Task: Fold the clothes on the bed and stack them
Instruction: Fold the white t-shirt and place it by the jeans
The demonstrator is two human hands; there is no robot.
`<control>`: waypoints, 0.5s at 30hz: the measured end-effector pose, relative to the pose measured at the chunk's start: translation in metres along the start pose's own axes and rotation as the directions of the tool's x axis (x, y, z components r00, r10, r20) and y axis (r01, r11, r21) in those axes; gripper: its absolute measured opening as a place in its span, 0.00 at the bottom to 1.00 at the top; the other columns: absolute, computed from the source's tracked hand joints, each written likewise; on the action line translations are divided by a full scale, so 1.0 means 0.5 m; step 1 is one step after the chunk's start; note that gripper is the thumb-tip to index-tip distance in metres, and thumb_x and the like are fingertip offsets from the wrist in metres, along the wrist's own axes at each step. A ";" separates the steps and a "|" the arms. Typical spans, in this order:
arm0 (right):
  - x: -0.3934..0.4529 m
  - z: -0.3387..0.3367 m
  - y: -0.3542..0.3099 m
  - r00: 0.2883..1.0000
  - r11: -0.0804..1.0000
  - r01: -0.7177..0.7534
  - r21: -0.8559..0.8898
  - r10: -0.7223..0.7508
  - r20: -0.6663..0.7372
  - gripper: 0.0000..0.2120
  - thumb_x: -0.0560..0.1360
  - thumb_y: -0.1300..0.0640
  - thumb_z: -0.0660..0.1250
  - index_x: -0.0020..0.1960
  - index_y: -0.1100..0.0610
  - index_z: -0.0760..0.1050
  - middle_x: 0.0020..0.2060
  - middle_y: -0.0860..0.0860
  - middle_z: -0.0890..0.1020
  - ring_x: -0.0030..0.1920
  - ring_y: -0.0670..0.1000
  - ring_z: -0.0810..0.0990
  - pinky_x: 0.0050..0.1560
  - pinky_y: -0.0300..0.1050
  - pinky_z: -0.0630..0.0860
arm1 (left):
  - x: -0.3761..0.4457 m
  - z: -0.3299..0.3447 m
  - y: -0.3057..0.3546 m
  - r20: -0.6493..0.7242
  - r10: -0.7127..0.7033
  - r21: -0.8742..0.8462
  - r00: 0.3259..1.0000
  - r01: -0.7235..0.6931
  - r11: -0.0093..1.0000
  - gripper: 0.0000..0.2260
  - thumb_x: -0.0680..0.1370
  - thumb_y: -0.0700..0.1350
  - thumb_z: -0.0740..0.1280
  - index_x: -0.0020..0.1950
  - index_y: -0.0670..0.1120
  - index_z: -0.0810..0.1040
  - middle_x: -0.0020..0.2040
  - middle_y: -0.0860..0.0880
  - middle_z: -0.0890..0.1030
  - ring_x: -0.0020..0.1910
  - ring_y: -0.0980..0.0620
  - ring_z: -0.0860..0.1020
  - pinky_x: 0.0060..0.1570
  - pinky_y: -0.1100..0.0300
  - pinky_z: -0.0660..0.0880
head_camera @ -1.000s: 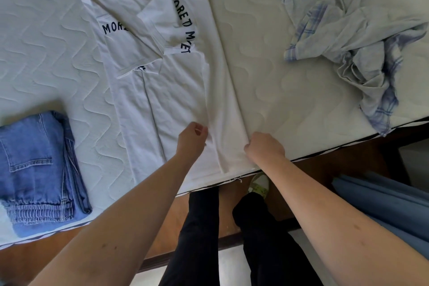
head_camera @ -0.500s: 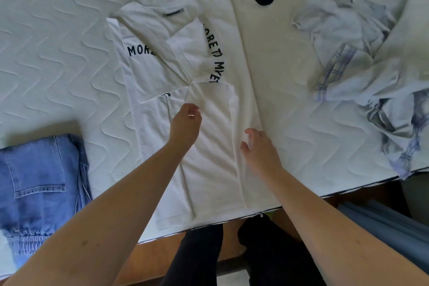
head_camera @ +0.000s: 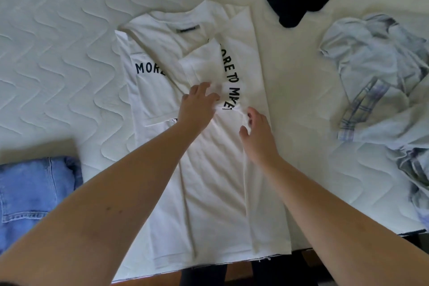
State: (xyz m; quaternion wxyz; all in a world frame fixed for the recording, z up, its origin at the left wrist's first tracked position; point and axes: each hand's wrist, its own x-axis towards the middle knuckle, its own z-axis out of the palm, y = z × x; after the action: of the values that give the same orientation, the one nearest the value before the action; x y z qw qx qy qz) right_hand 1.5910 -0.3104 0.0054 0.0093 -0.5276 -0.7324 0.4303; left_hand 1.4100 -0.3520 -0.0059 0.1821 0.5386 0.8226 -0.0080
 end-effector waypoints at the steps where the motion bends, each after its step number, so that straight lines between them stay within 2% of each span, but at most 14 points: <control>1: 0.007 -0.002 0.001 1.000 1.000 0.009 -0.004 -0.008 0.009 0.26 0.78 0.63 0.62 0.75 0.59 0.62 0.66 0.58 0.71 0.64 0.58 0.72 0.66 0.51 0.67 | 0.010 -0.001 0.001 -0.012 -0.011 -0.025 1.000 0.011 1.000 0.13 0.79 0.44 0.65 0.64 0.48 0.76 0.70 0.48 0.69 0.66 0.44 0.70 0.59 0.48 0.74; 3: 0.019 -0.010 0.004 0.999 1.000 0.006 0.010 -0.007 0.031 0.25 0.78 0.63 0.61 0.75 0.60 0.62 0.66 0.58 0.71 0.65 0.58 0.72 0.67 0.51 0.67 | 0.024 -0.007 0.002 -0.053 -0.039 -0.151 0.998 0.031 0.988 0.09 0.80 0.40 0.62 0.58 0.44 0.78 0.62 0.46 0.74 0.59 0.44 0.73 0.50 0.50 0.75; 5: 0.028 -0.017 0.009 0.998 1.000 0.001 -0.010 -0.001 0.063 0.26 0.79 0.63 0.60 0.76 0.60 0.61 0.67 0.58 0.71 0.67 0.57 0.71 0.69 0.49 0.65 | 0.024 -0.020 0.001 -0.103 -0.062 -0.293 0.993 0.029 0.956 0.08 0.79 0.35 0.60 0.55 0.42 0.76 0.56 0.45 0.77 0.53 0.44 0.75 0.44 0.53 0.72; 7: 0.034 -0.024 0.013 0.994 0.999 0.013 -0.039 -0.009 0.109 0.26 0.78 0.65 0.58 0.76 0.60 0.60 0.68 0.57 0.70 0.68 0.56 0.69 0.70 0.48 0.64 | 0.012 -0.035 -0.001 -0.111 -0.048 -0.355 0.993 0.005 0.935 0.10 0.78 0.33 0.60 0.56 0.40 0.75 0.54 0.44 0.79 0.51 0.43 0.77 0.46 0.53 0.73; 10: 0.042 -0.032 0.014 0.992 0.999 0.018 -0.033 -0.014 0.126 0.26 0.77 0.66 0.58 0.75 0.61 0.63 0.67 0.58 0.71 0.68 0.56 0.69 0.69 0.47 0.64 | -0.006 -0.051 -0.006 -0.127 0.027 -0.352 0.992 -0.071 0.933 0.12 0.76 0.31 0.62 0.59 0.38 0.77 0.56 0.43 0.80 0.56 0.42 0.78 0.54 0.54 0.73; 13: 0.052 -0.037 0.015 0.993 0.999 0.038 -0.031 -0.034 0.113 0.24 0.78 0.66 0.58 0.73 0.61 0.66 0.66 0.58 0.73 0.67 0.56 0.70 0.69 0.47 0.64 | -0.018 -0.056 -0.008 -0.209 0.032 -0.313 0.977 -0.098 0.945 0.12 0.73 0.29 0.67 0.54 0.37 0.79 0.56 0.42 0.80 0.57 0.41 0.77 0.56 0.58 0.70; 15: 0.061 -0.038 0.018 0.994 0.998 0.046 -0.030 -0.042 0.104 0.22 0.78 0.66 0.58 0.72 0.61 0.68 0.64 0.58 0.74 0.66 0.56 0.71 0.67 0.46 0.66 | -0.025 -0.048 -0.006 -0.231 0.039 -0.292 0.972 -0.108 0.950 0.12 0.71 0.26 0.67 0.52 0.35 0.79 0.57 0.39 0.80 0.58 0.39 0.77 0.59 0.56 0.73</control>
State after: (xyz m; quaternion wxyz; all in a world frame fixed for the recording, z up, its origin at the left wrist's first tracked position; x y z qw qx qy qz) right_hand 1.5933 -0.2743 -0.0017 -0.0276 -0.4884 -0.7503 0.4447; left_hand 1.4048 -0.3591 0.0197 0.1694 0.5323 0.8085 0.1851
